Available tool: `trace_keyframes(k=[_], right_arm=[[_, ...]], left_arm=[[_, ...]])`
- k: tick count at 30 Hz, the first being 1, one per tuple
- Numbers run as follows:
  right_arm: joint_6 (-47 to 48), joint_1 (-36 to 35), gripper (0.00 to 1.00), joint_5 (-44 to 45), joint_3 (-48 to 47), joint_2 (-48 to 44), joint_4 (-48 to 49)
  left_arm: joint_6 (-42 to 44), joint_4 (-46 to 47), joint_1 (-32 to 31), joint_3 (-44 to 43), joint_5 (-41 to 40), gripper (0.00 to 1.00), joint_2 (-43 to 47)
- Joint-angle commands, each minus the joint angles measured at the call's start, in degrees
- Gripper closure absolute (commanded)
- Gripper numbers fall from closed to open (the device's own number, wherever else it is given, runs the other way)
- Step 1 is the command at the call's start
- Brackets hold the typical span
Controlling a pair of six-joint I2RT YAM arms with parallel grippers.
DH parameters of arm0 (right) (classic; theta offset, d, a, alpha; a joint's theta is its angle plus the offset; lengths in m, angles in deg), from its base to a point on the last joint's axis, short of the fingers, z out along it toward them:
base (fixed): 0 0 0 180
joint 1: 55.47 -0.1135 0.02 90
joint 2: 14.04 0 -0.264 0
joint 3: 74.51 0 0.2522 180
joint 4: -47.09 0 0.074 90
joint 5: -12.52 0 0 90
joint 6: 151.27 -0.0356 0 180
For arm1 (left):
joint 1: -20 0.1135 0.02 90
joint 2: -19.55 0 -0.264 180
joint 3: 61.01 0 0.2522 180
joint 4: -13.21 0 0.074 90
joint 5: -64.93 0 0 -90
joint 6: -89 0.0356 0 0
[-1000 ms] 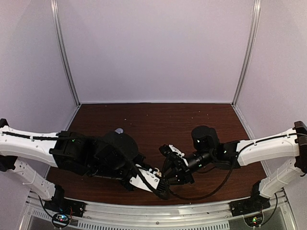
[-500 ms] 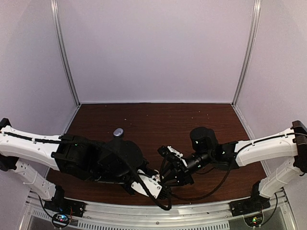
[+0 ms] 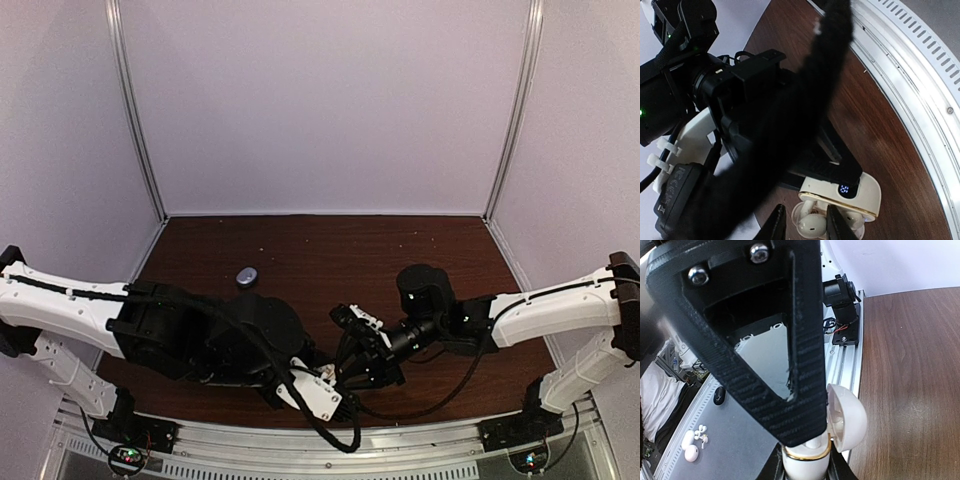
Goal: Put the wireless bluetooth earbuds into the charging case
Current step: Place the right earbud in the right side groove of the charging case, then adjust the right earbud in the right side groove of the charging case.
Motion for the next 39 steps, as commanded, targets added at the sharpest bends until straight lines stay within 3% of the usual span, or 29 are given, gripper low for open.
trace_keyframes(k=[1,29,39], right_arm=[[1.8,-0.3,1.00,-0.8,-0.2,-2.4,4.2],[3.3,-0.4,1.00,8.3,6.4,-8.6,12.1],[4.2,-0.2,1.00,20.5,13.0,-18.1,19.9]], left_arm=[[0.4,0.3,-0.6,-1.5,-0.5,0.67,-1.0],[-1.6,-2.6,-3.1,-9.5,-1.9,0.58,-1.8],[-9.9,13.5,-2.1,-1.2,1.7,0.59,10.1]])
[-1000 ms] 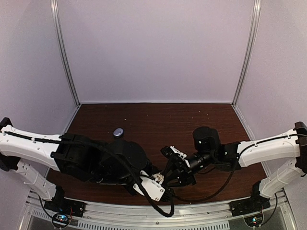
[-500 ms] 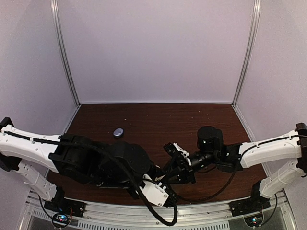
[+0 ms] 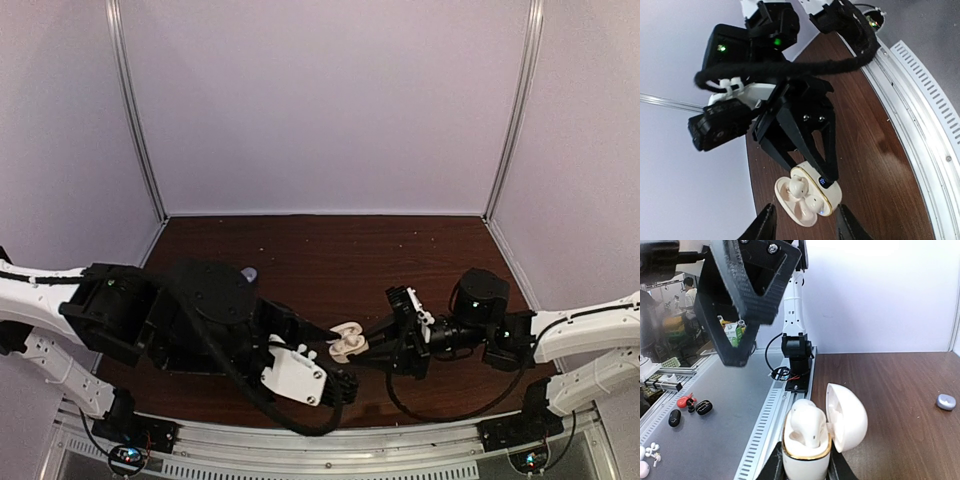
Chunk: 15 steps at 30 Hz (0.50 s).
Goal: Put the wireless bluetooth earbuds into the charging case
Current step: Adjust the right earbud in the right side groove of the charging case.
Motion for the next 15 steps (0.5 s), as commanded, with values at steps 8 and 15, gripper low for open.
trace_keyframes(k=[8,15], right_arm=[[6.2,-0.1,1.00,9.0,2.0,-6.7,3.9],[9.5,-0.5,1.00,10.5,-0.7,-6.4,-1.8]], left_arm=[[-13.7,13.0,4.5,3.1,7.3,0.73,7.2],[-14.7,10.0,5.8,-0.1,9.1,0.78,2.8]])
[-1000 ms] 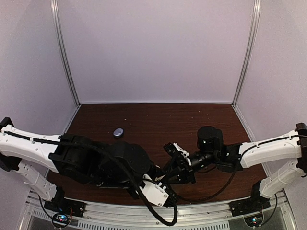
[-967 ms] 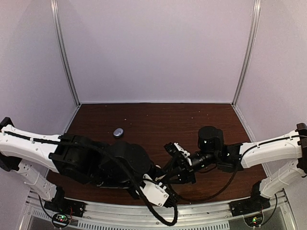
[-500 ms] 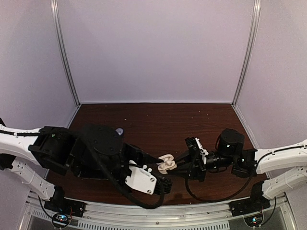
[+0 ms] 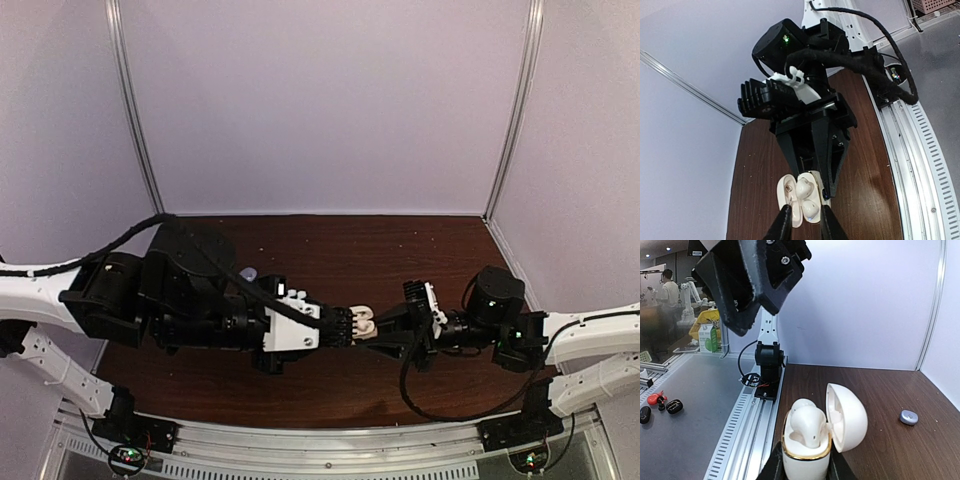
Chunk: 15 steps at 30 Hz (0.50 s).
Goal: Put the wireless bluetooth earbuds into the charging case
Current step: Adjust the right earbud in the right side groove of the charging case.
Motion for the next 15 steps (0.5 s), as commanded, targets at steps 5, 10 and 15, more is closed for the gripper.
trace_keyframes(k=[5,10,15], right_arm=[[3.0,-0.9,1.00,2.4,-2.7,-0.4,-3.5],[3.4,-1.6,1.00,2.6,-2.8,-0.5,-4.4],[3.7,-2.0,1.00,2.6,-3.3,-0.5,-5.3]], left_arm=[[-2.4,0.3,1.7,-3.4,2.6,0.80,-3.2],[-2.6,-0.4,2.8,-3.7,2.9,0.81,-3.9],[-2.2,-1.8,3.1,-4.3,2.5,0.82,-5.2]])
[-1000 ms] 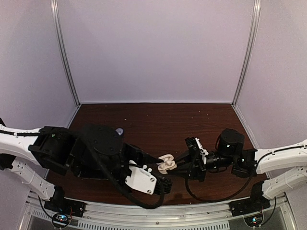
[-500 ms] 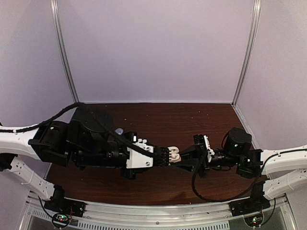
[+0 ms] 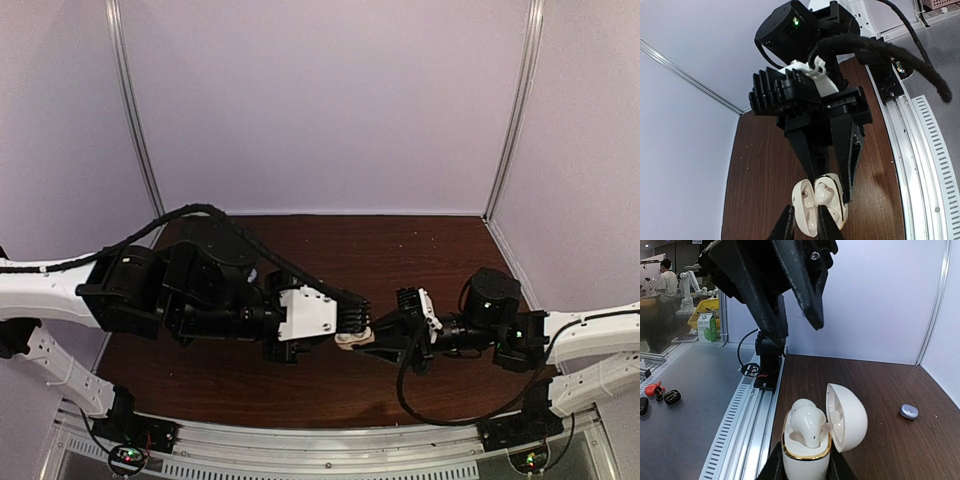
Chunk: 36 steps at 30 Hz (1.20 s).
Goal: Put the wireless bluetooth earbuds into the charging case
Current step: Adjust the right earbud in the right side groove of the charging case.
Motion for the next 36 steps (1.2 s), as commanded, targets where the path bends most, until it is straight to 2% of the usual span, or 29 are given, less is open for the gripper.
trace_keyframes(k=[1,21,29,36], right_arm=[[0.6,-0.7,1.00,0.8,-2.2,-0.5,-0.5],[1.3,-1.6,1.00,0.8,-3.4,-0.2,-2.2],[1.2,-1.7,1.00,1.2,-3.4,-0.1,-2.3],[1.1,-1.7,1.00,1.7,-3.0,-0.7,-1.9]], left_arm=[[-0.5,-0.8,0.4,-2.0,0.7,0.82,-1.5],[0.5,-4.1,1.2,-3.0,2.7,0.82,-4.8],[1.4,-5.0,1.2,-4.0,5.9,0.87,-5.4],[0.5,-4.9,1.4,-3.8,5.3,0.85,-4.6]])
